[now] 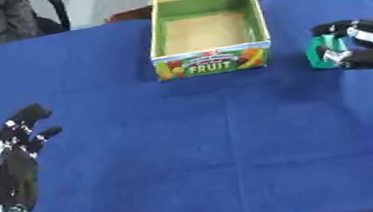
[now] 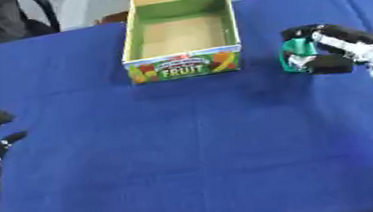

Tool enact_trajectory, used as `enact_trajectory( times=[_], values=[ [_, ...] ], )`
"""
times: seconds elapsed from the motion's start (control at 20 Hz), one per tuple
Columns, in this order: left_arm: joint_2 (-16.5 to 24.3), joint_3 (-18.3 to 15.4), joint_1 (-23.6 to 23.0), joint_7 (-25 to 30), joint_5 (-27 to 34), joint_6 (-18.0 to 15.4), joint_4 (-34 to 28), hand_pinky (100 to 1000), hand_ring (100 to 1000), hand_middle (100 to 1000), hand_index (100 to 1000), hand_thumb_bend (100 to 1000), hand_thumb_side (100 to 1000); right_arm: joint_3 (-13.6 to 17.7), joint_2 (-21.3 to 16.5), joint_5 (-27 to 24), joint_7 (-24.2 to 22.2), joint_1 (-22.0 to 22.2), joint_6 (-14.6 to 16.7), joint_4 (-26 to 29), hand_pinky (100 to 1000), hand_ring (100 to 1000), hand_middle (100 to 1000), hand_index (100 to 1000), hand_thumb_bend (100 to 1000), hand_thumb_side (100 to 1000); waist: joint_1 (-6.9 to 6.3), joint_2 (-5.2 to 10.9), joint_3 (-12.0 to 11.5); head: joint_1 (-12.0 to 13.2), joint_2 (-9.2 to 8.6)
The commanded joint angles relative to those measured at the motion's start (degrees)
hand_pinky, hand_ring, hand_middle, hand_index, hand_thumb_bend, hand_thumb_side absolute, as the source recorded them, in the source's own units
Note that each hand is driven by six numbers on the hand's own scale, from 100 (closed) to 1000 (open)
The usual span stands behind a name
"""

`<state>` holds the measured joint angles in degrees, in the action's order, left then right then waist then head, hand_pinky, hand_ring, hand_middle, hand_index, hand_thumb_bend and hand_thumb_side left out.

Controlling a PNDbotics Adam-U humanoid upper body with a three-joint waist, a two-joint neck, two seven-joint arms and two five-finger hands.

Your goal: Pick up objects on the table and place them in the box.

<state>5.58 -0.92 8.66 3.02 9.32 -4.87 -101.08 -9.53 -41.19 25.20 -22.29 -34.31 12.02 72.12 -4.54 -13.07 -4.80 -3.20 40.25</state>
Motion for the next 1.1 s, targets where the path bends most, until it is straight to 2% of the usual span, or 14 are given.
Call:
enact_trajectory(
  times=[0.05,0.15,0.5,1.1],
  values=[
    [0.4,0.0,0.5,0.3,-0.2,0.0,-0.8,735,962,660,786,629,1000,0.6,-1.8,1.1,0.2,-1.1,0.2,0.1,971,1000,939,1000,100,838,0.16,0.8,-0.2,-0.3,-0.46],
    [0.5,0.0,0.4,0.4,-0.2,0.0,-0.8,735,963,660,786,629,1000,0.6,-1.9,2.2,-0.3,-1.3,0.3,-0.5,999,1000,966,1000,100,848,0.15,0.82,-0.4,-0.3,-0.55],
    [0.4,0.1,0.3,0.6,-0.2,0.0,-0.8,736,964,662,787,628,1000,0.9,-1.9,5.0,-1.1,-1.8,1.1,-2.1,1000,1000,997,1000,100,873,0.02,0.79,-0.8,-0.5,-0.74],
    [0.3,0.1,0.3,1.0,-0.2,0.0,-0.7,737,966,664,788,630,1000,1.0,-2.3,7.4,-2.5,-2.1,2.2,-4.5,994,1000,994,1000,100,890,0.04,0.61,-1.2,-0.9,-0.85]
  ],
)
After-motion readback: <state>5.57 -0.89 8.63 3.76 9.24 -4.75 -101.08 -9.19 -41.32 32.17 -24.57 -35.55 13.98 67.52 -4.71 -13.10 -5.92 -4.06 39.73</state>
